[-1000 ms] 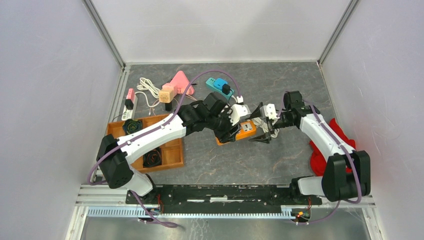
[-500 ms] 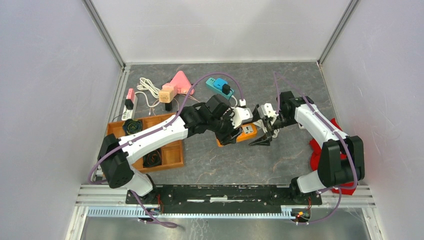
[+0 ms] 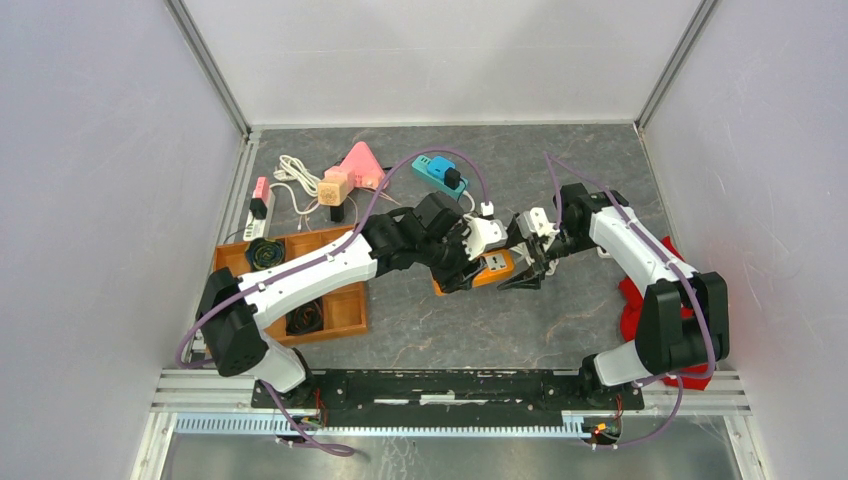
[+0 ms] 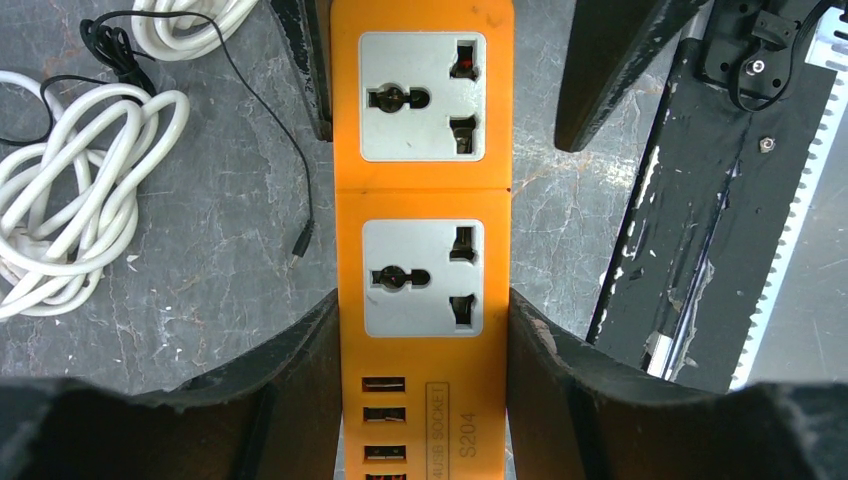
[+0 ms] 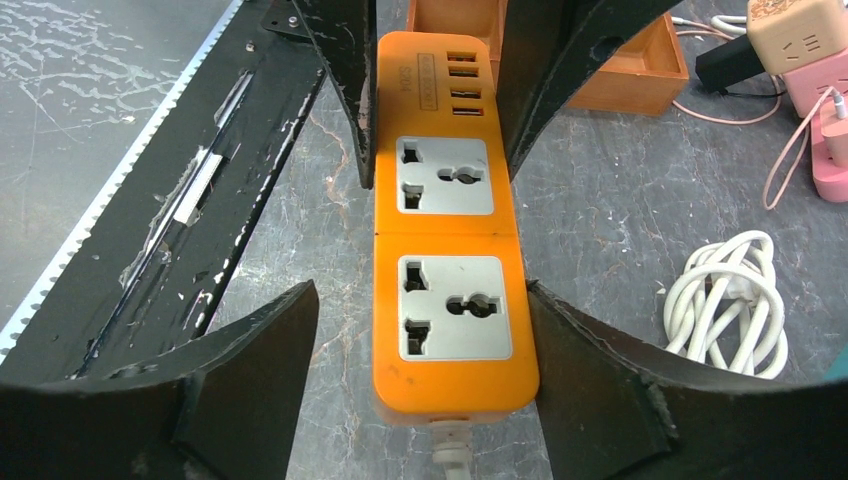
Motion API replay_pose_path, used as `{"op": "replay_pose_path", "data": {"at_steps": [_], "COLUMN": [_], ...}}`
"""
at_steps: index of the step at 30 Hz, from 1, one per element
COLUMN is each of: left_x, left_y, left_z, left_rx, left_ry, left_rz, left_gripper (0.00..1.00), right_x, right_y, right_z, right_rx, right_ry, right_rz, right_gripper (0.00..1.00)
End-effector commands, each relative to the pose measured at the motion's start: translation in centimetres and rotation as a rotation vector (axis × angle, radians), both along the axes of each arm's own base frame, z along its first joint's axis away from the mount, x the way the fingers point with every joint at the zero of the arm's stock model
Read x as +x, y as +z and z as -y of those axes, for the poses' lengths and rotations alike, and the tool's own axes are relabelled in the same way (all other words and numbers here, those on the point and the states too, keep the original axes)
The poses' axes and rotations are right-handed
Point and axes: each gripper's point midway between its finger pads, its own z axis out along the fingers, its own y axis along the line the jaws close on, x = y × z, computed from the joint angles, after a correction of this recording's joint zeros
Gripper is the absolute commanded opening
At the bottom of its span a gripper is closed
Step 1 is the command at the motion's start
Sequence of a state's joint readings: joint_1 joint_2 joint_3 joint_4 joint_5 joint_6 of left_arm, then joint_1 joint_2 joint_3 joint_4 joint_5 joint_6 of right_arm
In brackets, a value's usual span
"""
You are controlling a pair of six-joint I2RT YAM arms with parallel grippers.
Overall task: Pull the plug off the socket
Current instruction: Place the socket at the corner of the board.
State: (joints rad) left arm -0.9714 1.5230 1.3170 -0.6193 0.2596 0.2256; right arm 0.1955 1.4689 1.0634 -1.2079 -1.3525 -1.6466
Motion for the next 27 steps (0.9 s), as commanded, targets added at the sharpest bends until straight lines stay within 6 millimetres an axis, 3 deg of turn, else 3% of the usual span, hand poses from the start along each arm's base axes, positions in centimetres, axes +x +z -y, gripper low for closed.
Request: {"op": "replay_pose_path", "data": {"at_steps": [1,5,9,13,15,18,24,27], "left_x": [0.6,0.6,0.7,1.1,1.4,1.4,2.0,2.2], "left_y": [1.8,1.8,1.8,1.9,2.1,2.3,3.2,3.9], "left_z": [0.7,0.7,0.7,0.5,0.4,0.3,-0.5,-0.8], "left_rx": [-0.034,-0.034,-0.032,-0.026,-0.027,-0.032,-0.050,-0.063], "left_ry": [-0.040,-0.041,-0.033,-0.010,0.009,0.021,0.062,0.077], "left_rz": [0.074,0.075,0.079,0.092,0.102,0.107,0.155,0.177], "left_gripper": [0.02,0.02,0.02,0.06,0.21,0.54,0.98,1.00], "right_x": [0.6,0.6,0.8,0.9,1.0,1.1,1.6,2.1], "right_y": [1.1,1.1,1.1,1.1,1.0,1.0,0.4,0.1], "right_z": [-0.2,-0.2,-0.2,-0.2,-0.2,-0.1,0.2,0.4], "right_rx": [0.016,0.015,0.010,0.003,-0.002,-0.006,-0.039,-0.053], "right_ry": [0.000,0.000,-0.002,-0.003,-0.003,-0.005,-0.015,-0.027], "right_rz": [0.028,0.030,0.030,0.036,0.037,0.046,0.049,0.045], "right_gripper": [0.76,0.66,0.32,0.11,0.06,0.01,0.00,0.00]}}
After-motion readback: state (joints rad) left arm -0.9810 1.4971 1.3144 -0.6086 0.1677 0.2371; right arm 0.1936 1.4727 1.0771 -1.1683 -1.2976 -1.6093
